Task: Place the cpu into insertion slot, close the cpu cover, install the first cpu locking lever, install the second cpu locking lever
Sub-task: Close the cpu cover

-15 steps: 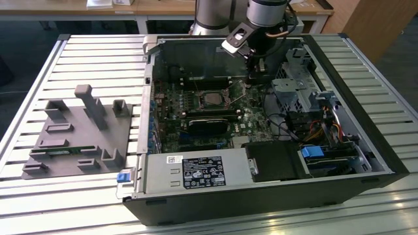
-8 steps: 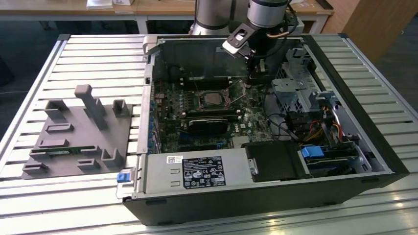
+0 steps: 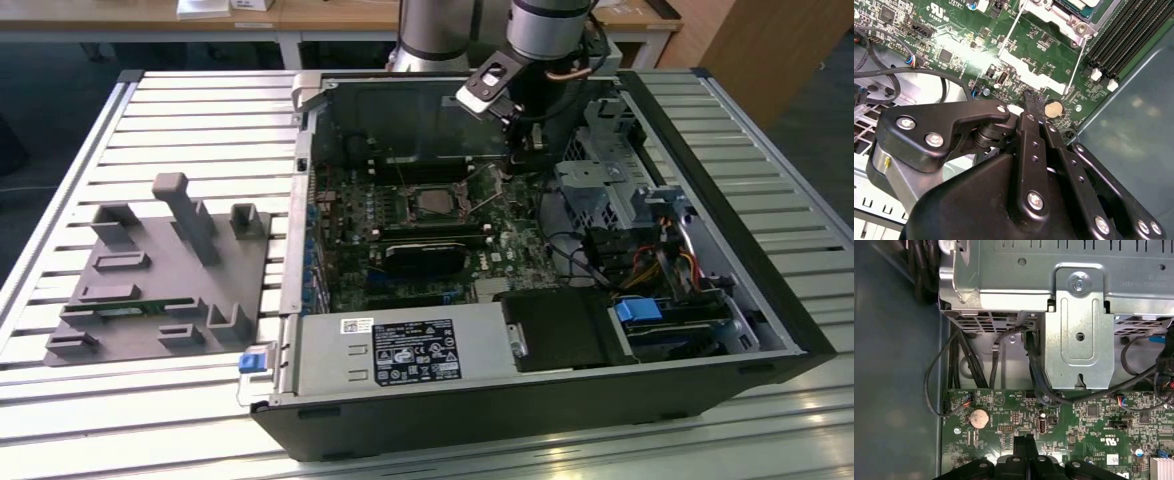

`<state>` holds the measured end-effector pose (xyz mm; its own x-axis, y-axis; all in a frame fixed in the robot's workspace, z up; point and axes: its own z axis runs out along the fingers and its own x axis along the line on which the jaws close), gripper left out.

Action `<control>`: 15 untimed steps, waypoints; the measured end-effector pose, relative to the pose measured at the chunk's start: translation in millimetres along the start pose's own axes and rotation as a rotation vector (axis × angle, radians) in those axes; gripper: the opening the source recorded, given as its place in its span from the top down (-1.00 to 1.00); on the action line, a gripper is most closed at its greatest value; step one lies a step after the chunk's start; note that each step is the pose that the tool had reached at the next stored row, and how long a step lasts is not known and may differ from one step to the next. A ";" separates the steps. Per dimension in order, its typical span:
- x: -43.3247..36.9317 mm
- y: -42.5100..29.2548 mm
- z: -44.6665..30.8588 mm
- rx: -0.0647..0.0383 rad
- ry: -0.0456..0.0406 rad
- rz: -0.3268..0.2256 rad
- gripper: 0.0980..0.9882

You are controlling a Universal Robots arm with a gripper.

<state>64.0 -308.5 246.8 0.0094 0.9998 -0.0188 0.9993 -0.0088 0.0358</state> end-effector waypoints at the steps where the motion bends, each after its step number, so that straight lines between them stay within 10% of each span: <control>1: 0.0 0.1 0.9 0.000 0.0000 0.000 0.98; 15: 0.1 -4.1 7.2 0.000 -0.0001 0.000 0.98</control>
<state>60.1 -308.5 239.4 0.0094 0.9998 -0.0189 0.9993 -0.0087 0.0355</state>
